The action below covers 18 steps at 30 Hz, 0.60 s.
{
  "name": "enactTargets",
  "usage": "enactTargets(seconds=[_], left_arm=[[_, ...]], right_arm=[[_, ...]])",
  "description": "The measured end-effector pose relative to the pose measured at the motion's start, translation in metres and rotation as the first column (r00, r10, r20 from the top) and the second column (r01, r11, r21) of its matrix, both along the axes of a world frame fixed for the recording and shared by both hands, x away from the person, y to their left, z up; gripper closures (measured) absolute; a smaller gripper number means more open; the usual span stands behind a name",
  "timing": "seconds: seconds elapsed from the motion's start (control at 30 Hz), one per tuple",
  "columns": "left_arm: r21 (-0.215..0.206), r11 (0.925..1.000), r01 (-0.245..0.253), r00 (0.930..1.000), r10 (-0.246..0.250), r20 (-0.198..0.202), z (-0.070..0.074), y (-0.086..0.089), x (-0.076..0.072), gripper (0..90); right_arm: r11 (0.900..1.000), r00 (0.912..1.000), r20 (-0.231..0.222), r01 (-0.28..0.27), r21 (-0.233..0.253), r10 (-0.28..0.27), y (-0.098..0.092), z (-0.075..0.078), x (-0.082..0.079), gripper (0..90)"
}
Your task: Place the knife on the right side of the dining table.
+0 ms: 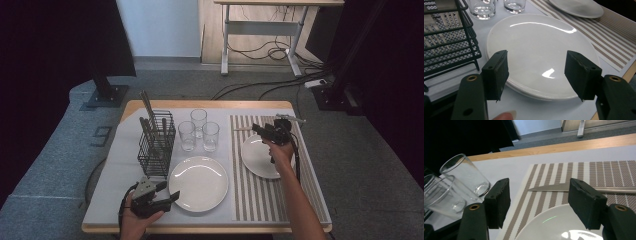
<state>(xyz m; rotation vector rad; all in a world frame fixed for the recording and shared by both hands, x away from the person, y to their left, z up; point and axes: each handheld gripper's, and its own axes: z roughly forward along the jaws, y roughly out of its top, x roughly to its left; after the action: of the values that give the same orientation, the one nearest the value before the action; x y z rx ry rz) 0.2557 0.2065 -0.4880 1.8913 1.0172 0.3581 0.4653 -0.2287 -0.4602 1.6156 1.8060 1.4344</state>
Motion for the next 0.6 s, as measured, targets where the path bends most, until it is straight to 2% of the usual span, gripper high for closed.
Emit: enactTargets(seconds=[0.6], left_arm=[[0.002, 1.0000, 0.003, 1.0000, -0.003, -0.005, -0.001, 0.000, 0.002, 35.8]], right_arm=[[0.999, 0.9987, 0.026, -0.043, 0.003, 0.043, 0.006, -0.002, -0.021, 33.6]])
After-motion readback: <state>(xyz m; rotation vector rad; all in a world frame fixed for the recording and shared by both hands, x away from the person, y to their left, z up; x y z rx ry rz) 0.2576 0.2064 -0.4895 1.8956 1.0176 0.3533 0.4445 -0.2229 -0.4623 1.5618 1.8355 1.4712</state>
